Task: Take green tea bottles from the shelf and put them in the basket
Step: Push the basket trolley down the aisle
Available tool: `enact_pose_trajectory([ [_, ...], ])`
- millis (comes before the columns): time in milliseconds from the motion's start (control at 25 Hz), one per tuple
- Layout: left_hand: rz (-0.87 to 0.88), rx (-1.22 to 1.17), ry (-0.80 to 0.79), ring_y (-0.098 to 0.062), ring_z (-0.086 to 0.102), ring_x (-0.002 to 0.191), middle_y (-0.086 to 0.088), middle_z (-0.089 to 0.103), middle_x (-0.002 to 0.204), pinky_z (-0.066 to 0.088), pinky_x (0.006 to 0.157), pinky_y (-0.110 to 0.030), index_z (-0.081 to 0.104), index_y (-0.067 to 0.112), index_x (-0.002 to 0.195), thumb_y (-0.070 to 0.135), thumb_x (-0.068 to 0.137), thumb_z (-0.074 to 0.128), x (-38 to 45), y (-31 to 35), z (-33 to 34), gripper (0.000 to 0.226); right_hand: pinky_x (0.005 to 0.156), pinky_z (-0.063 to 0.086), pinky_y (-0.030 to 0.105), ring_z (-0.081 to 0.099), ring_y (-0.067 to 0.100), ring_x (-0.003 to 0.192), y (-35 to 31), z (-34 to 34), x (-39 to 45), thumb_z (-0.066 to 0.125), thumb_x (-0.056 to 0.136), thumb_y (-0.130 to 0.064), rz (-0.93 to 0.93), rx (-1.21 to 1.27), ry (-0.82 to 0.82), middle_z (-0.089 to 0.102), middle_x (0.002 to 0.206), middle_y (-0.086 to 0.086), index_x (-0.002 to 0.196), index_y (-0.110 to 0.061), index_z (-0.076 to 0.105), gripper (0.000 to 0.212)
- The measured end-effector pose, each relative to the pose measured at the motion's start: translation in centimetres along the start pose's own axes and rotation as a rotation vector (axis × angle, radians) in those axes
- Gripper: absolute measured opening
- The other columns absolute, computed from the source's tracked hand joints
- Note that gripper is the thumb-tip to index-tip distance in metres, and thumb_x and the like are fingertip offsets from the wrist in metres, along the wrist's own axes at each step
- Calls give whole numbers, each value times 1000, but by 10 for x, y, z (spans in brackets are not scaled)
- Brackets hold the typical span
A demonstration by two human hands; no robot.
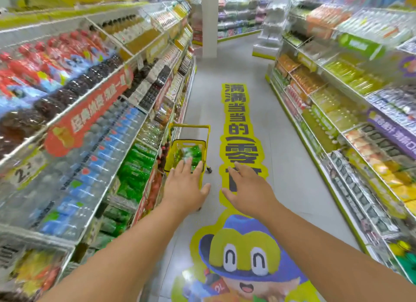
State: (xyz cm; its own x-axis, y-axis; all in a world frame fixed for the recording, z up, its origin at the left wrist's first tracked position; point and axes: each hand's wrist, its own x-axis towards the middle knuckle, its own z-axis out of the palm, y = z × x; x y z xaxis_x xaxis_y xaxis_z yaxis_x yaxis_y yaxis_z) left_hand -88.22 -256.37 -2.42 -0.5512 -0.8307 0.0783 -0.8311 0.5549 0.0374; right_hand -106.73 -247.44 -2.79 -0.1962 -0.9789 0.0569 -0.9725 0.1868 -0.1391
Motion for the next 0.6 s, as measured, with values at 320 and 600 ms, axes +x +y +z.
enact_pose_trajectory([
  [320,-41,3,-49,-29,8,156,-7,3,170,15,124,-46,10,29,162,65,97,32,197,-17,40,77,120,27,41,19,24,155,64,28,195,44,97,-62,-32,1,-13,21,168,3,159,-24,29,75],
  [600,-166,6,-39,-32,15,154,-11,12,169,20,123,-50,16,26,162,67,93,23,348,-16,68,81,121,26,43,22,29,154,121,37,361,33,96,-60,-177,-27,-78,24,167,8,159,-17,32,76],
])
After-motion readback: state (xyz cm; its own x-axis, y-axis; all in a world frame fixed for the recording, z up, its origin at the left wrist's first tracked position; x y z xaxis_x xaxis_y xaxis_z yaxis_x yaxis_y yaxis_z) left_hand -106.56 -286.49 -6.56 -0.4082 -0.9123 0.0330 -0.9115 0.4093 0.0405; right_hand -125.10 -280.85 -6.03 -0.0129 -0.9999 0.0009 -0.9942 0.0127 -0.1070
